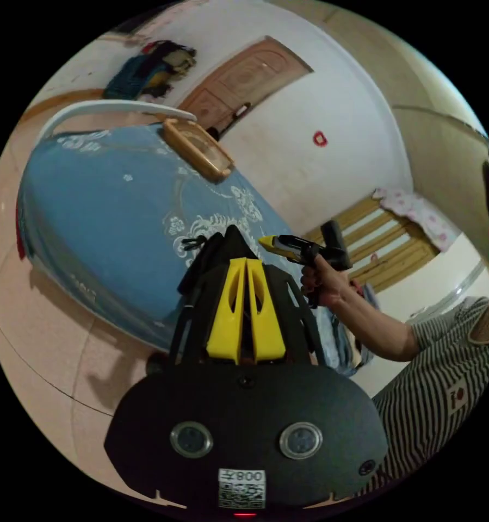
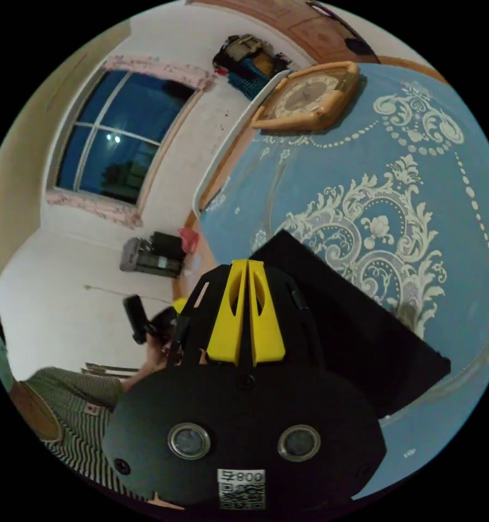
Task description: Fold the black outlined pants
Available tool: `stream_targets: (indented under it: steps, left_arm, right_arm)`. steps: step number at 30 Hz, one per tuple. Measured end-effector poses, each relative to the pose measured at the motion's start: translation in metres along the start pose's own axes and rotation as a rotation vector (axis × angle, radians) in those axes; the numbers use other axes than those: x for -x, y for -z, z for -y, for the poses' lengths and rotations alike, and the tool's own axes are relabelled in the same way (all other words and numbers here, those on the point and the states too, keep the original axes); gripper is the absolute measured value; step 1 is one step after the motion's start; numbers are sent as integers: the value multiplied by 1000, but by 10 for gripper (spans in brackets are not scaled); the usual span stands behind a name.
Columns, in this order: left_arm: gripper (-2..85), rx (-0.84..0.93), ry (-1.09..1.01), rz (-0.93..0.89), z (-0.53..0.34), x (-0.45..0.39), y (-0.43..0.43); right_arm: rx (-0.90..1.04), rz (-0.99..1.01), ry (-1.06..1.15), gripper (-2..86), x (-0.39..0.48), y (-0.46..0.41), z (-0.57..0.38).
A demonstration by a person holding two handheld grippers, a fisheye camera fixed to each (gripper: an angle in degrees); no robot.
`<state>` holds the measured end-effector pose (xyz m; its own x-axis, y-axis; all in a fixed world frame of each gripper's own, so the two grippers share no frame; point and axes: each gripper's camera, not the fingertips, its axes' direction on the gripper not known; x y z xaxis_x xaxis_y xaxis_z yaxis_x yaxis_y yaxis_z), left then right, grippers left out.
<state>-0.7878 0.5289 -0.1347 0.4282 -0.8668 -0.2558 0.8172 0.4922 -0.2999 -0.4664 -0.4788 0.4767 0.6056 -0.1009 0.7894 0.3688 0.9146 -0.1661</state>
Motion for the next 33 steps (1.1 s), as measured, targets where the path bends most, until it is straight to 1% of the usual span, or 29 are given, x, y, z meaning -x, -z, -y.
stream_targets:
  steps: [2,3,4,5,7,9,11,14,15,16,18,20,22,23,25,28,33]
  left_arm:
    - [2,103,-76,140,7,-12,-27]
    - [2,131,-85,193,7,-13,-35]
    - [2,192,-80,286,7,-12,-50]
    - [2,231,-82,322,6,-9,-62]
    - [2,208,-80,302,5,-8,-66]
    - [2,220,-71,278,6,-8,-69]
    - [2,228,-85,270,5,-10,-72]
    - [4,252,-67,256,9,-14,-74]
    - [5,247,-60,250,9,-15,-73]
    - [7,230,-53,239,8,-19,-70]
    - [11,214,-50,214,5,-25,-67]
    - [24,204,-26,134,-4,-31,-64]
    - [44,225,-33,51,-14,-38,-68]
    - [60,256,-50,4,-21,-46,-74]
    - [75,331,-107,-40,-31,-62,-89]
    - [81,474,-213,-59,-45,-93,-121]
    - [80,659,-269,-57,-57,-119,-172]
  right_arm:
    - [57,-78,53,1,11,-18,-10]
    - [112,-154,89,1,18,-34,-14]
    - [170,-249,139,1,24,-52,-19]
    - [196,-303,164,2,27,-61,-21]
    - [243,-441,240,2,34,-86,-30]
    - [246,-480,260,3,35,-93,-35]
    - [248,-478,252,3,33,-94,-40]
    - [274,-386,208,3,18,-87,-46]
    - [299,-307,179,4,10,-80,-48]
    - [286,-226,175,5,3,-67,-54]
    - [210,-169,165,8,-7,-40,-69]
    - [142,-137,131,13,-23,-11,-92]
    - [60,-71,18,31,-59,24,-135]
    - [45,-52,-21,37,-69,31,-147]
    - [-3,19,-194,61,-112,49,-201]
    - [-17,105,-358,81,-151,51,-263]
    - [-45,247,-461,102,-186,42,-324]
